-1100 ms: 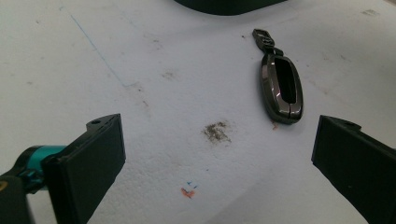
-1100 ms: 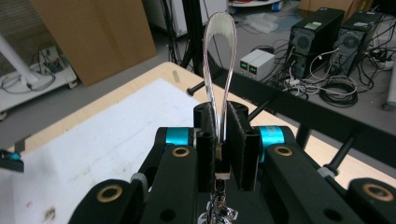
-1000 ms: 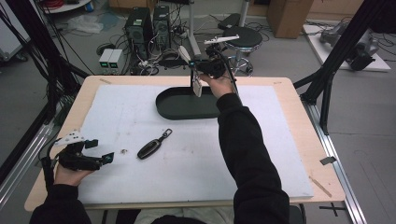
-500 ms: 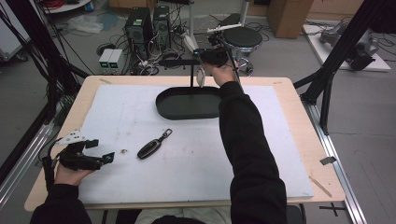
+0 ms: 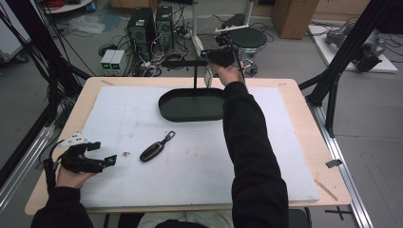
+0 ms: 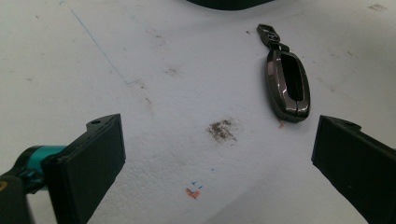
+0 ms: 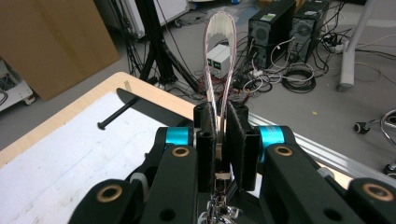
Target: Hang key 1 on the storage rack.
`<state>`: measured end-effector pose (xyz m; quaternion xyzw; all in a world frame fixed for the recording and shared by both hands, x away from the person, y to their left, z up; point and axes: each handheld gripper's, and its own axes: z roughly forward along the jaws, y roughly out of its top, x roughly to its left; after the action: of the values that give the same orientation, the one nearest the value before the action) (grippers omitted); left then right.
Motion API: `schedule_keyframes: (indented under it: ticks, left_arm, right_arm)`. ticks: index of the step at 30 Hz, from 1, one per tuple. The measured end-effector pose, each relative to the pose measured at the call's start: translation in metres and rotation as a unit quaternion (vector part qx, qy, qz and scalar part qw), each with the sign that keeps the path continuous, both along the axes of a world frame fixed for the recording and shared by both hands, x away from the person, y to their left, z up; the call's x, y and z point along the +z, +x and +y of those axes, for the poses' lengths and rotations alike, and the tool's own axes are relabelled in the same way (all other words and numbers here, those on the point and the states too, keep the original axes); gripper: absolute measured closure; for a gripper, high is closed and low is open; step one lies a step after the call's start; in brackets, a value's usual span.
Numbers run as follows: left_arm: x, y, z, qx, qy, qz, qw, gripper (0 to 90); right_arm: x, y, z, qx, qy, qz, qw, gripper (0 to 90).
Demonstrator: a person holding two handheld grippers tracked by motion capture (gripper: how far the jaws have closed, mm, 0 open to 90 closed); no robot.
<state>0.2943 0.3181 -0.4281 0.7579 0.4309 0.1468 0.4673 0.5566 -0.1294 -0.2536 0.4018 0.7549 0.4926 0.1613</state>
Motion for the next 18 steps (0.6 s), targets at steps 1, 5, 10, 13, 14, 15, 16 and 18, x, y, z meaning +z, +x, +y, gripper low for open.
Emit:
schedule_keyframes:
  ticks: [1,5,10,13,14,15,16,18]
  left_arm:
    - [0.0,0.0,0.0,0.001,-0.001,0.001,1.0,3.3]
    - [-0.001,0.001,0.001,0.002,-0.002,0.001,1.0,3.2]
    - [-0.001,0.002,0.001,0.002,-0.001,0.001,1.0,3.3]
    - [-0.001,0.002,0.001,0.001,-0.001,0.002,1.0,3.3]
    - [-0.002,0.002,0.001,0.001,0.0,0.002,1.0,3.3]
    - [-0.002,0.002,0.001,0.0,0.001,0.002,1.0,3.3]
    - [-0.002,0.002,0.001,0.0,0.001,0.003,1.0,3.2]
    - [-0.002,0.003,0.001,0.0,0.002,0.003,1.0,3.3]
  right_arm:
    - [-0.001,0.001,0.0,-0.002,0.001,-0.002,1.0,82.4]
    - [-0.003,0.005,0.002,-0.011,0.001,-0.009,0.9999,82.4]
    - [-0.003,0.01,0.007,-0.015,0.008,-0.007,0.9998,82.5]
    - [-0.003,0.012,0.012,-0.015,0.009,-0.008,0.9998,82.4]
    - [-0.003,0.013,0.012,-0.016,0.007,-0.009,0.9998,82.4]
    - [-0.004,0.015,0.013,-0.019,0.007,-0.009,0.9998,82.4]
    - [-0.005,0.016,0.013,-0.023,0.008,-0.008,0.9997,82.4]
    - [-0.008,0.018,0.013,-0.031,0.01,-0.007,0.9994,82.4]
